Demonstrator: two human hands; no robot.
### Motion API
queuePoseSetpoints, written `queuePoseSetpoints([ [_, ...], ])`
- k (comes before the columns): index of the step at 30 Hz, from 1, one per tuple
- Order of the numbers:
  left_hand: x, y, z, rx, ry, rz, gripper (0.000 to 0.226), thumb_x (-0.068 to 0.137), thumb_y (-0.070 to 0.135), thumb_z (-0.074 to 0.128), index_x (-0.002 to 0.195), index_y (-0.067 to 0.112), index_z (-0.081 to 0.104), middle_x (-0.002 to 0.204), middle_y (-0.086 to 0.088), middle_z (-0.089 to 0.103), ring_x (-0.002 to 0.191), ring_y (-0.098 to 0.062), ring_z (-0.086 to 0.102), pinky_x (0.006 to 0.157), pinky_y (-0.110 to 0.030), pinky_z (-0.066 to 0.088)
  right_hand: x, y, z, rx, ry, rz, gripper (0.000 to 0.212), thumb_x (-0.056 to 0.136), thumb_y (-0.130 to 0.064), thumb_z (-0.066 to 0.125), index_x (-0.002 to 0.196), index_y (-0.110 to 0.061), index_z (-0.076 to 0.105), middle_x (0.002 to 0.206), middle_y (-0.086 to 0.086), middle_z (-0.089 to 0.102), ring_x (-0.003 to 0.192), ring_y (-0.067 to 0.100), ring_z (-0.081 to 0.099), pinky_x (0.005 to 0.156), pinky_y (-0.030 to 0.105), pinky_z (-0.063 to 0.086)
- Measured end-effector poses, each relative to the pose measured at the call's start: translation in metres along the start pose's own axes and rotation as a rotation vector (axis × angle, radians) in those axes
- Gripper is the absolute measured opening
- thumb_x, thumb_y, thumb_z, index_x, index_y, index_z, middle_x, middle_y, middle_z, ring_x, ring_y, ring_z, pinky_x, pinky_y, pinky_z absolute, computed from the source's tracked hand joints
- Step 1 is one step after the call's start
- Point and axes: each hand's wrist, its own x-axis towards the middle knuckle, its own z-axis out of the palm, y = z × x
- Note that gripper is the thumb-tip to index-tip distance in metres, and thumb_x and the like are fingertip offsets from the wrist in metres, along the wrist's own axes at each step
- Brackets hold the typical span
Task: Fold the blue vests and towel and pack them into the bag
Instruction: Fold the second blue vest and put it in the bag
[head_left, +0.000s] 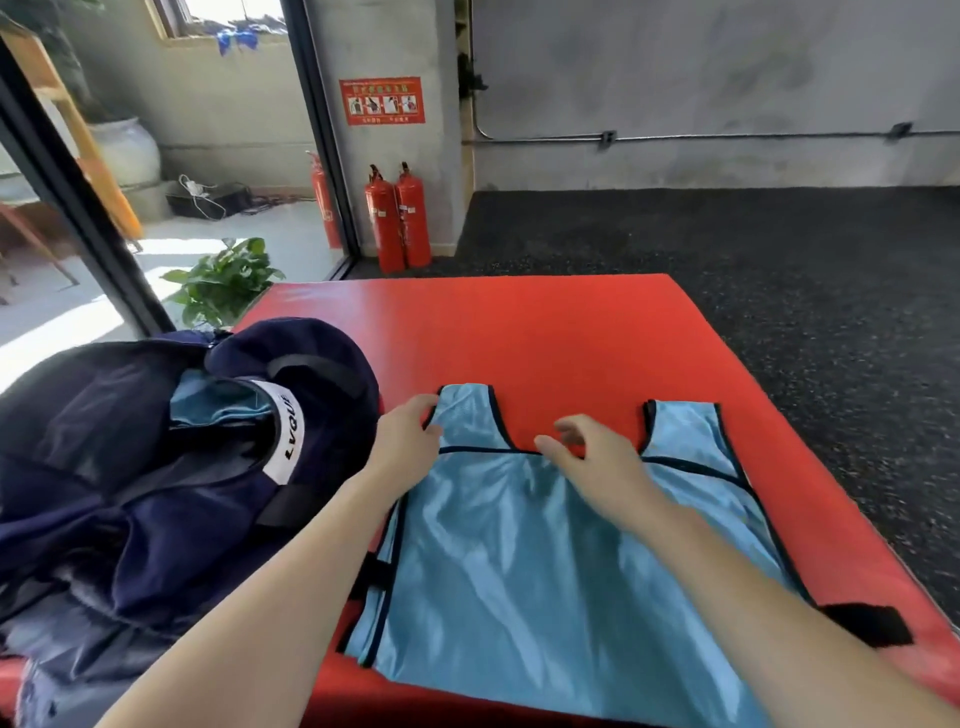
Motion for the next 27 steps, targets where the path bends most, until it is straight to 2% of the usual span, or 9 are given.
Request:
queuePoseSetpoints([
  [5, 0.032, -0.008, 0.011, -0.030, 0.001, 0.032, 0.033, 0.101, 0.011, 0.049, 0.127, 0.023, 0.066, 0.118, 0.004, 0.064, 0.077, -0.008, 0.058, 0.056, -0.002, 0.041, 0.034, -0.023, 0.046, -0.046, -0.074, -0.073, 0.066, 0.082, -0.077, 0.047, 0.130, -0.033, 0.056, 0.120, -0.009, 0.063, 0.114, 0.017, 0.057, 0.101, 0.046, 0.045],
  [9, 0.056, -0.014, 0.018, -0.121, -0.039, -0.017, 0.030, 0.098, 0.013, 0.053, 0.113, 0.028, 0.073, 0.110, 0.007, 0.070, 0.076, -0.014, 0.065, 0.056, -0.017, 0.047, 0.063, -0.035, 0.061, 0.021, -0.094, -0.054, 0.068, 0.080, -0.081, 0.043, 0.131, -0.037, 0.055, 0.124, -0.010, 0.061, 0.119, 0.019, 0.053, 0.104, 0.047, 0.043],
  [15, 0.073, -0.016, 0.014, -0.396, 0.029, -0.130, 0.023, 0.095, 0.012, 0.060, 0.107, 0.023, 0.076, 0.099, 0.012, 0.071, 0.081, -0.001, 0.062, 0.069, -0.013, 0.051, 0.091, -0.047, 0.058, 0.264, -0.166, -0.032, 0.047, 0.089, -0.061, 0.063, 0.126, -0.032, 0.065, 0.123, -0.020, 0.064, 0.117, 0.000, 0.057, 0.103, 0.028, 0.044],
  [18, 0.076, -0.024, 0.008, -0.587, 0.109, -0.167, 0.024, 0.094, 0.007, 0.062, 0.108, 0.020, 0.076, 0.109, 0.008, 0.073, 0.097, -0.002, 0.064, 0.086, -0.016, 0.051, 0.092, -0.046, 0.060, 0.376, -0.010, -0.036, 0.040, 0.090, -0.049, 0.069, 0.123, -0.027, 0.066, 0.115, -0.019, 0.067, 0.106, -0.006, 0.060, 0.097, 0.022, 0.048],
  [19, 0.076, -0.026, 0.006, -0.597, 0.128, -0.170, 0.026, 0.094, 0.007, 0.061, 0.110, 0.021, 0.076, 0.110, 0.008, 0.073, 0.097, -0.001, 0.064, 0.085, -0.013, 0.051, 0.092, -0.045, 0.060, 0.385, 0.018, -0.030, 0.038, 0.091, -0.046, 0.070, 0.123, -0.026, 0.065, 0.113, -0.019, 0.067, 0.103, -0.009, 0.060, 0.093, 0.017, 0.048],
  [20, 0.075, -0.028, 0.004, -0.568, 0.127, -0.161, 0.028, 0.094, 0.008, 0.060, 0.114, 0.023, 0.074, 0.113, 0.009, 0.072, 0.096, -0.001, 0.064, 0.083, -0.010, 0.050, 0.090, -0.045, 0.058, 0.371, 0.015, -0.031, 0.038, 0.091, -0.045, 0.069, 0.123, -0.026, 0.065, 0.112, -0.020, 0.066, 0.102, -0.011, 0.059, 0.088, 0.013, 0.045],
  [22, 0.071, -0.030, 0.002, -0.430, 0.058, -0.106, 0.037, 0.095, 0.014, 0.061, 0.130, 0.025, 0.065, 0.122, 0.013, 0.064, 0.105, -0.003, 0.061, 0.092, -0.015, 0.048, 0.088, -0.043, 0.055, 0.295, -0.061, -0.034, 0.034, 0.091, -0.047, 0.069, 0.120, -0.029, 0.066, 0.111, -0.022, 0.066, 0.103, -0.008, 0.059, 0.084, 0.012, 0.042],
  [24, 0.066, -0.031, 0.002, -0.183, -0.012, -0.026, 0.043, 0.097, 0.016, 0.059, 0.139, 0.024, 0.056, 0.124, 0.010, 0.057, 0.113, -0.009, 0.057, 0.096, -0.020, 0.043, 0.083, -0.040, 0.049, 0.213, -0.114, -0.042, 0.033, 0.089, -0.051, 0.068, 0.117, -0.033, 0.066, 0.113, -0.021, 0.066, 0.108, -0.001, 0.060, 0.089, 0.018, 0.043],
  [27, 0.055, -0.034, 0.000, 0.070, 0.001, 0.087, 0.038, 0.100, 0.017, 0.055, 0.137, 0.022, 0.059, 0.125, -0.001, 0.056, 0.115, -0.019, 0.056, 0.094, -0.024, 0.041, 0.068, -0.034, 0.030, 0.134, -0.097, -0.057, 0.044, 0.090, -0.054, 0.066, 0.126, -0.029, 0.063, 0.122, -0.018, 0.063, 0.115, 0.002, 0.056, 0.097, 0.023, 0.040],
])
